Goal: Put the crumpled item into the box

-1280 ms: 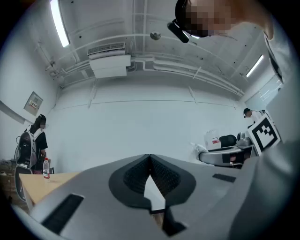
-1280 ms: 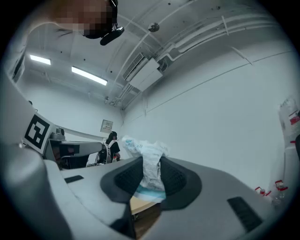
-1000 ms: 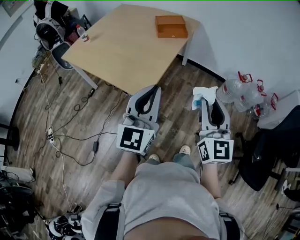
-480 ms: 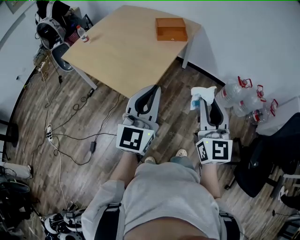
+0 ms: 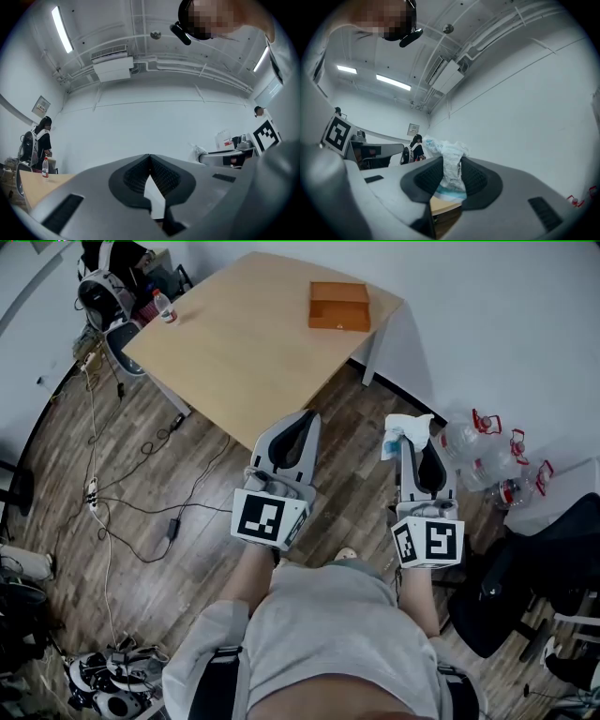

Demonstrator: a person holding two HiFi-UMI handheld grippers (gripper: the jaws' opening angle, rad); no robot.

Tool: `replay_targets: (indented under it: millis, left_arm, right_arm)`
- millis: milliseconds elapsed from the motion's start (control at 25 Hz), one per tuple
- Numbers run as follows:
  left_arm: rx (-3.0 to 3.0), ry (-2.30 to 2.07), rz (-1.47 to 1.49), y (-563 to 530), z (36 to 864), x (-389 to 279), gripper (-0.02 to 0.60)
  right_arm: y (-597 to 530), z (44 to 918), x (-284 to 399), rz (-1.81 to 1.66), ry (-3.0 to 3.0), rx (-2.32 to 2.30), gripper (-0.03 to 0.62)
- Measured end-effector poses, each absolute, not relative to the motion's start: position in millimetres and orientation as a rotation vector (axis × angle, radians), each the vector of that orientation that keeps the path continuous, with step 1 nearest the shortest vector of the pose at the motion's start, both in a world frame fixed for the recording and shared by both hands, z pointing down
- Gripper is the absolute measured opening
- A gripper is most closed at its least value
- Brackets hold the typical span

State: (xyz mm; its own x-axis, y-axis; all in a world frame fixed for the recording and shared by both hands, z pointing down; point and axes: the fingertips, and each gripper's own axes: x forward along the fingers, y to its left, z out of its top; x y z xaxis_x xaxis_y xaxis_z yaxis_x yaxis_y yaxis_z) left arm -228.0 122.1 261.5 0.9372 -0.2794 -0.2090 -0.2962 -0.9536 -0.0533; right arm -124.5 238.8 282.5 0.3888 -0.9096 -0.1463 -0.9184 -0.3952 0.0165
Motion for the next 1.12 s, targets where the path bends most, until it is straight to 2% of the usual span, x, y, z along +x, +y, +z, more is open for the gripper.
replay_targets:
  millis: [600,1120]
  left_arm:
    - [-2.984,0.520,0.294,169,266,-160,0.013]
    - [-3.001,0.471,0.307,113,264,-123,0.013]
  right_arm:
    - [271,292,-54,0.171,1.779,-2.464,0.110]
    - [221,291,-24,0.173,1.746,-2.502,0.110]
